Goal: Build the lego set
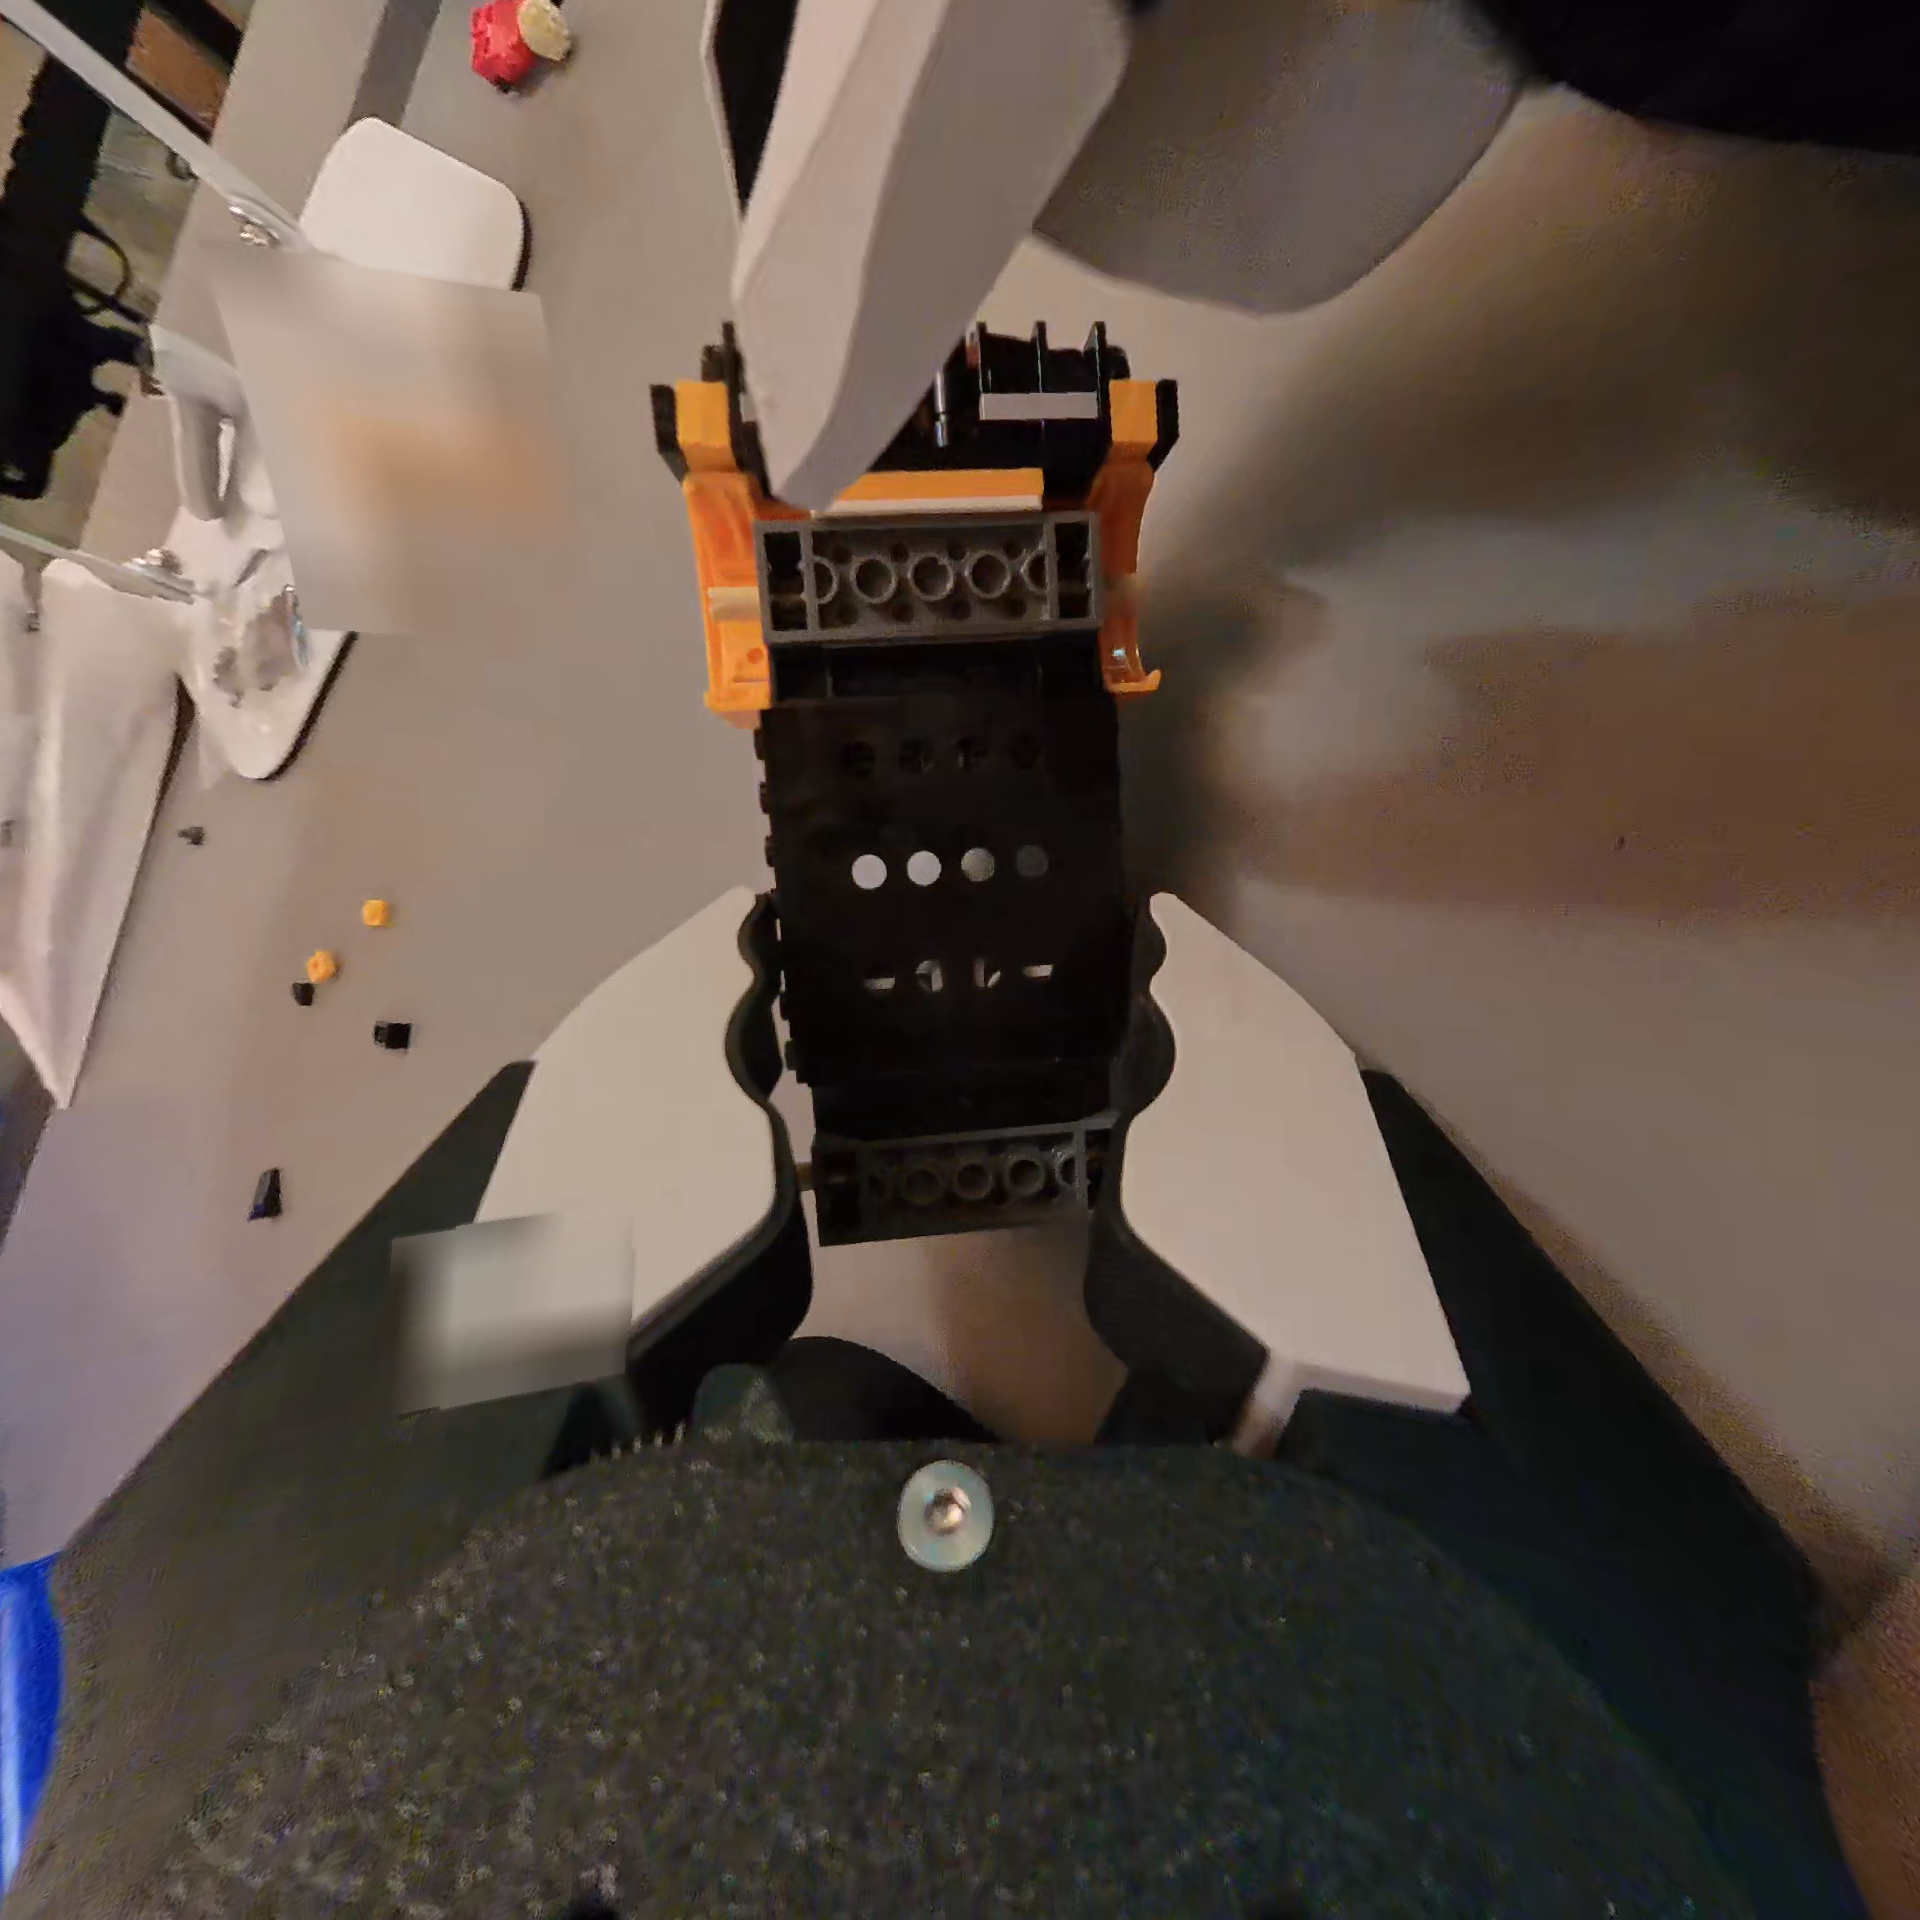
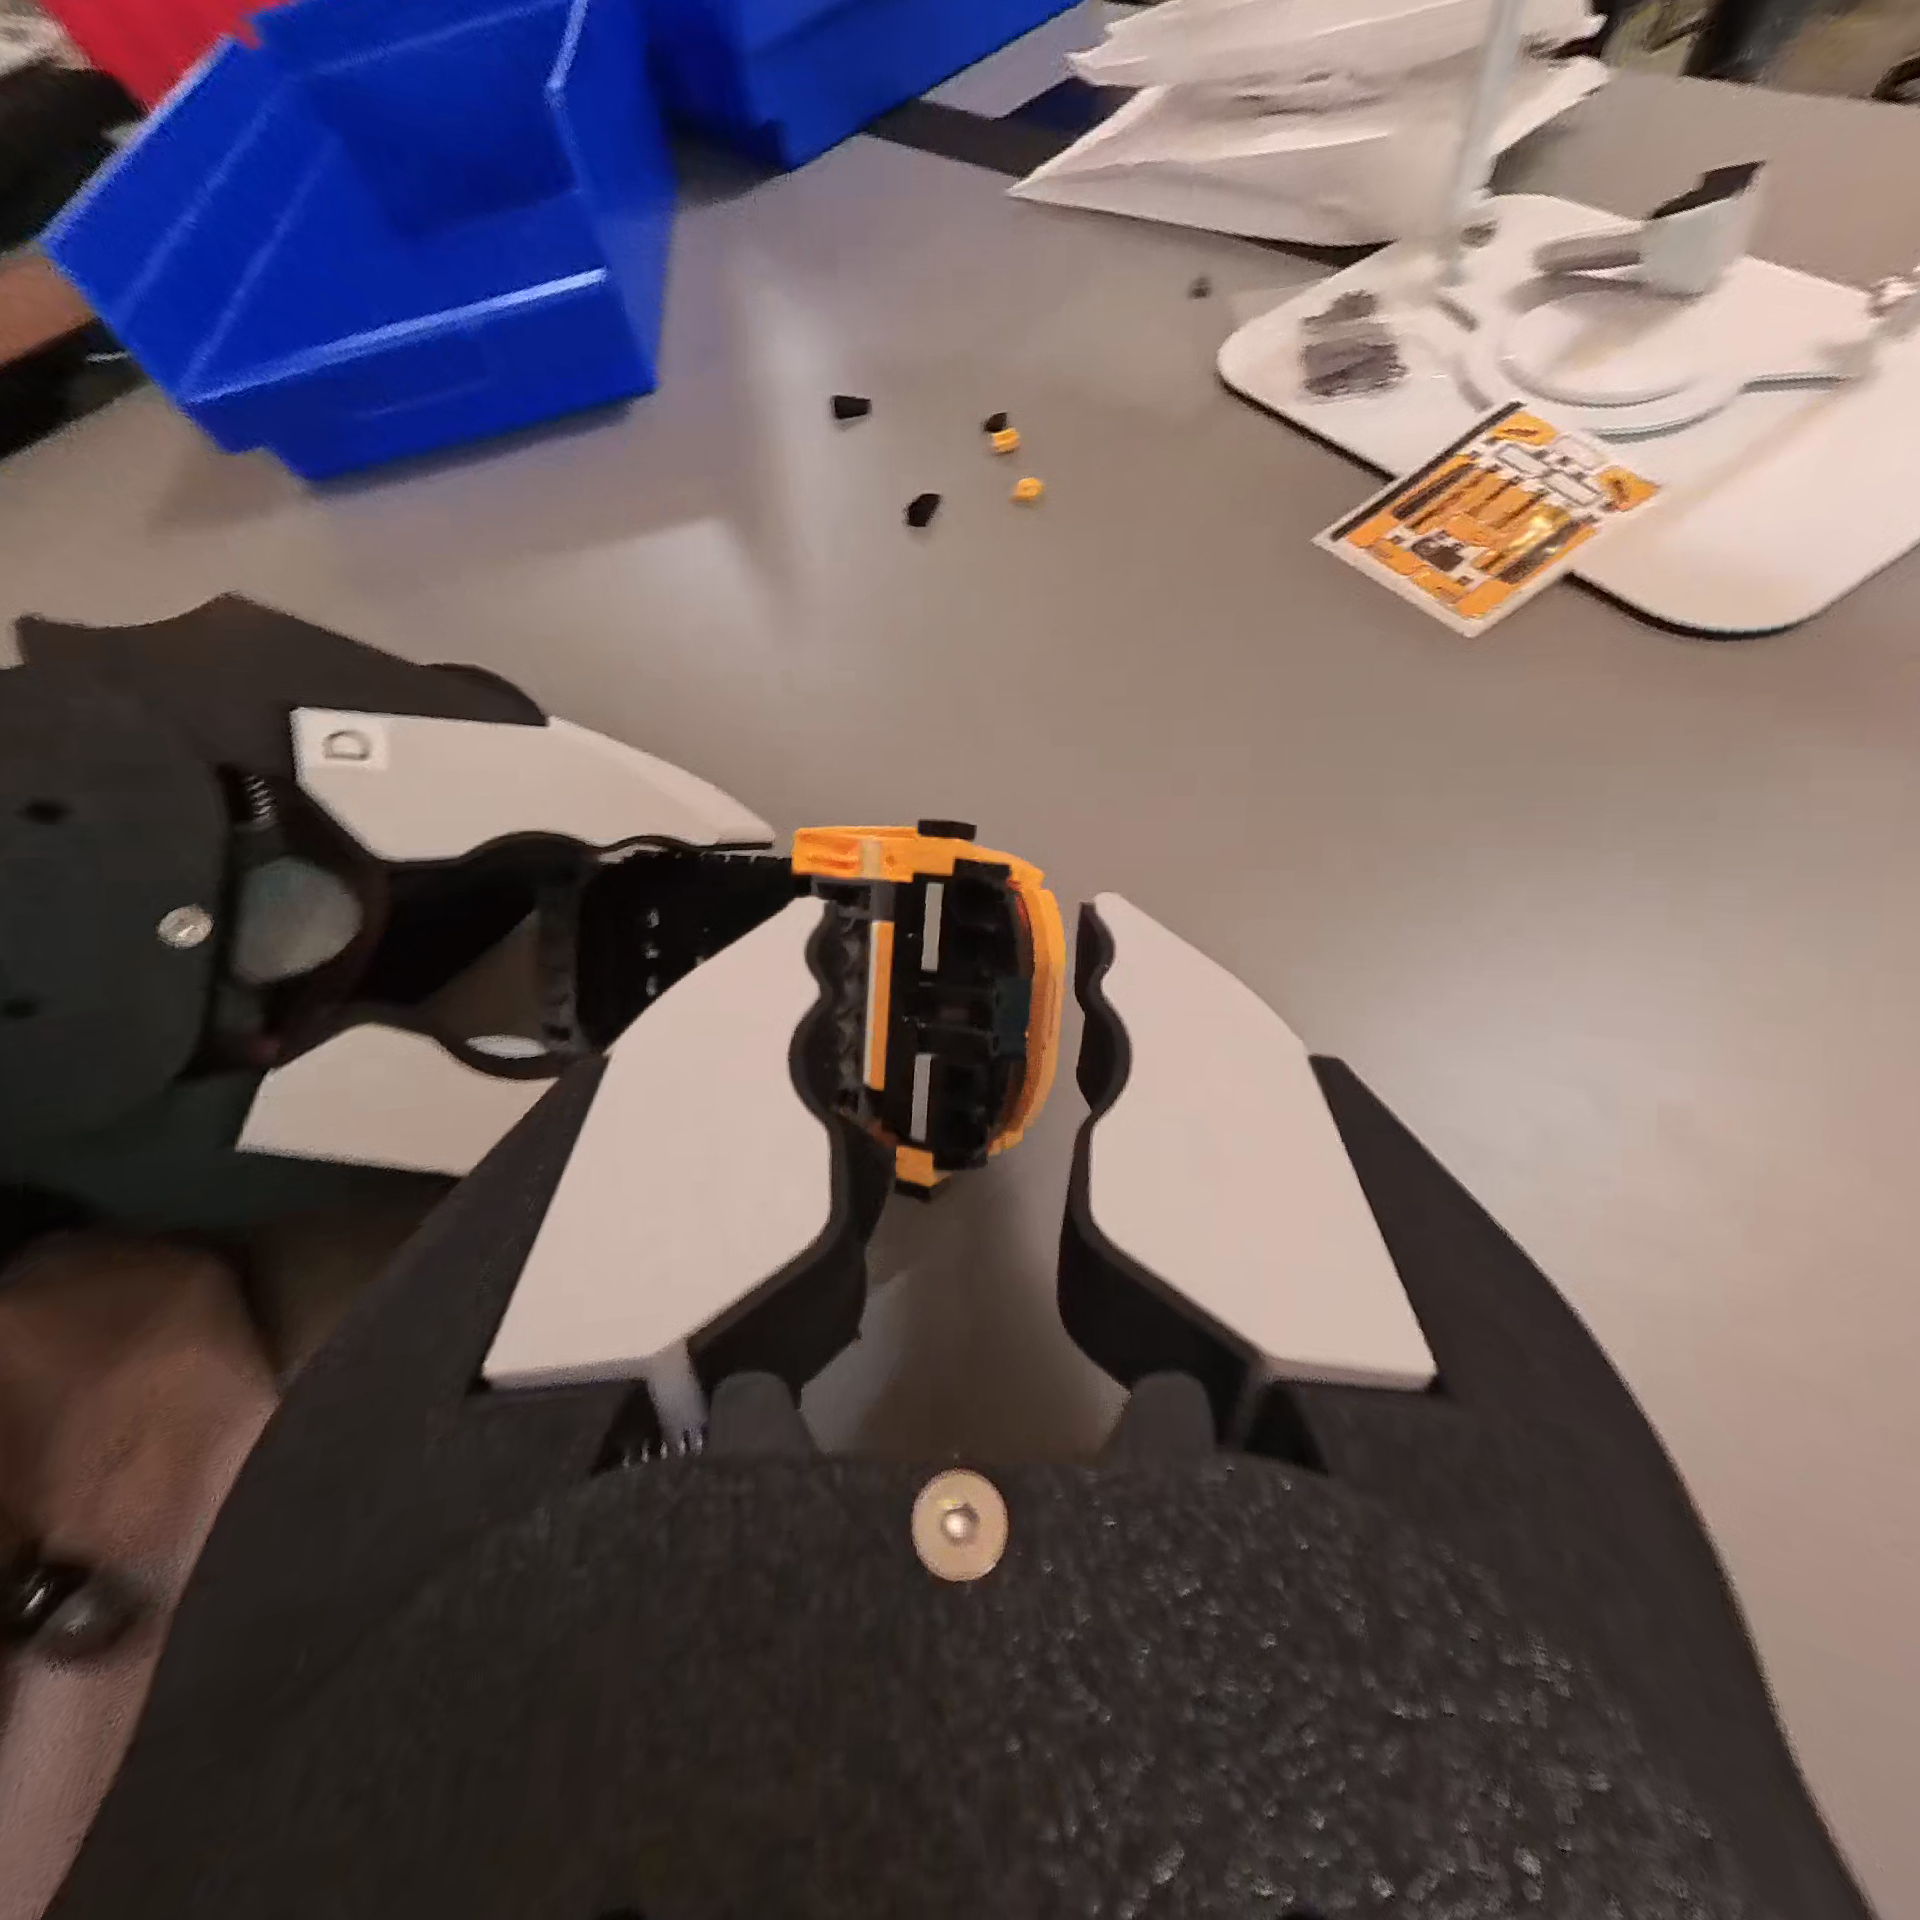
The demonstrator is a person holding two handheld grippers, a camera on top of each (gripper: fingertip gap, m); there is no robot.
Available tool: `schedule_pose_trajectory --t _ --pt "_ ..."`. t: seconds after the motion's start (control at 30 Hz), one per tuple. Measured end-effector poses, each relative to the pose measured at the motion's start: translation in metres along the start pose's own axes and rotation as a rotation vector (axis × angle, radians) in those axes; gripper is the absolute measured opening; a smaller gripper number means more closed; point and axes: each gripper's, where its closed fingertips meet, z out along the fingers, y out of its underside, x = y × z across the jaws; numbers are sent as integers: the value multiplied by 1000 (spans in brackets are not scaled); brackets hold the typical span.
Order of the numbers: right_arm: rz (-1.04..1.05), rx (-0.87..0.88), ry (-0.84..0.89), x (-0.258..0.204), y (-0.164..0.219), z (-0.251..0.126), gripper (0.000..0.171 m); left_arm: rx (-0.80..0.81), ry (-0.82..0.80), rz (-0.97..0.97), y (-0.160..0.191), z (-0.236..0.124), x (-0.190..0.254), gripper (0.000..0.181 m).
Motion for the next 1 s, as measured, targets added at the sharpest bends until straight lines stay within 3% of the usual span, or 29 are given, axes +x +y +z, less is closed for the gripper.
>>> schedule_pose_trajectory --t 0.33,0.63,1.0 --pt "-21 -70 80 0 12 9 30 -17 -64 55 -1 -3 0 63" --pt "34 -66 24 2 4 9 20 -16 -65 62 -1 -3 0 63" --pt "19 -123 54 7 13 16 19 -20 -65 96 -2 -4 2 62"
